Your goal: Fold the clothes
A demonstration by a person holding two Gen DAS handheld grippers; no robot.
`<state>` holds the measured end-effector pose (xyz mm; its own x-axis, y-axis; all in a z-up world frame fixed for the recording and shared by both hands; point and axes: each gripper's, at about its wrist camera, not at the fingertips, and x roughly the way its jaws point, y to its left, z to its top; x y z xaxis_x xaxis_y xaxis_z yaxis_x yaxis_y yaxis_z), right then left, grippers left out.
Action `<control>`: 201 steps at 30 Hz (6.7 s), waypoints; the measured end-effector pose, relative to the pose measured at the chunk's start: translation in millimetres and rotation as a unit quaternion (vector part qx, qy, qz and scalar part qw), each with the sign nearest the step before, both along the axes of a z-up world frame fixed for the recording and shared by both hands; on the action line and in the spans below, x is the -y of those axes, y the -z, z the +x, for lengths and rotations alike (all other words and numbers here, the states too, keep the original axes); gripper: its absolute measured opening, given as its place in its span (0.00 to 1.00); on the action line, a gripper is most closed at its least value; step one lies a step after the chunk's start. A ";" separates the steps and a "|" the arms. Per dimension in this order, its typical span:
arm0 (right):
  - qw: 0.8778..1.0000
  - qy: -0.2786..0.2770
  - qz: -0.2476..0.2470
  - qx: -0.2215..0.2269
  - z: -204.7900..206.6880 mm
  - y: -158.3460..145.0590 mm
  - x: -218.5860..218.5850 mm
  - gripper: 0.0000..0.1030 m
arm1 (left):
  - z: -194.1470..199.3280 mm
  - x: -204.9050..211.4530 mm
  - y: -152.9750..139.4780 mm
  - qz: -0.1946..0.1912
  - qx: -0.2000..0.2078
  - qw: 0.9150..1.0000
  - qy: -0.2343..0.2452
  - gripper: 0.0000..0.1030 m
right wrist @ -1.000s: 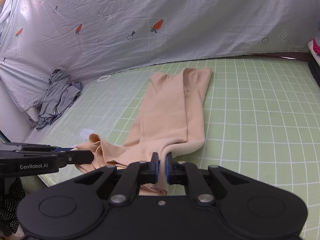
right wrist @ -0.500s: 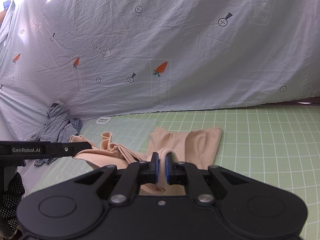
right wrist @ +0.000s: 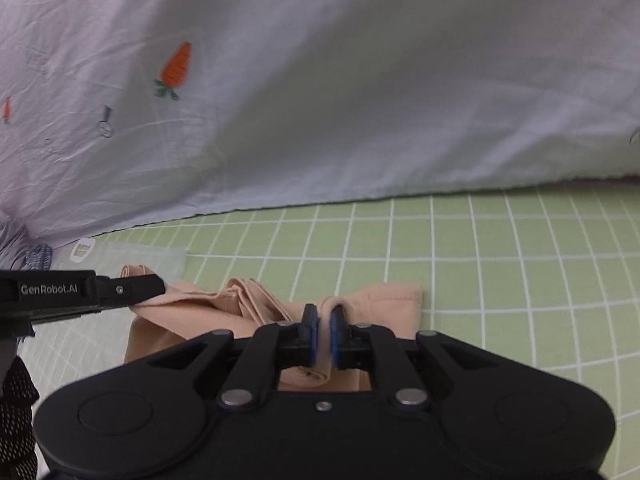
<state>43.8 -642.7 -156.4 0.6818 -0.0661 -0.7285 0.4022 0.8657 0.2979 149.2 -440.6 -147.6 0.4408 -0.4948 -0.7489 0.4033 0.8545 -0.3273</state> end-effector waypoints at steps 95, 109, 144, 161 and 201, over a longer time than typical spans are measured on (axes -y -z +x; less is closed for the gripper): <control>0.909 0.389 0.081 0.125 -480.8 -86.9 -42.6 0.22 | -371.8 86.7 -110.2 -0.078 -0.023 0.943 0.324 0.18; 0.923 0.351 -0.024 0.156 -576.8 -130.8 183.2 0.22 | -474.9 311.0 -131.6 -0.134 -0.010 0.945 0.297 0.17; 0.941 0.212 -0.257 0.065 -381.5 -155.5 478.4 0.72 | -314.5 516.2 -171.0 -0.081 0.159 0.973 0.146 0.74; 0.931 0.248 -0.235 0.130 -511.7 -204.1 300.7 1.00 | -448.1 344.2 -226.1 -0.124 0.251 0.947 0.156 1.00; 0.938 0.298 -0.170 0.041 -628.1 -154.3 155.9 1.00 | -550.3 229.2 -175.1 -0.045 0.187 0.947 0.256 1.00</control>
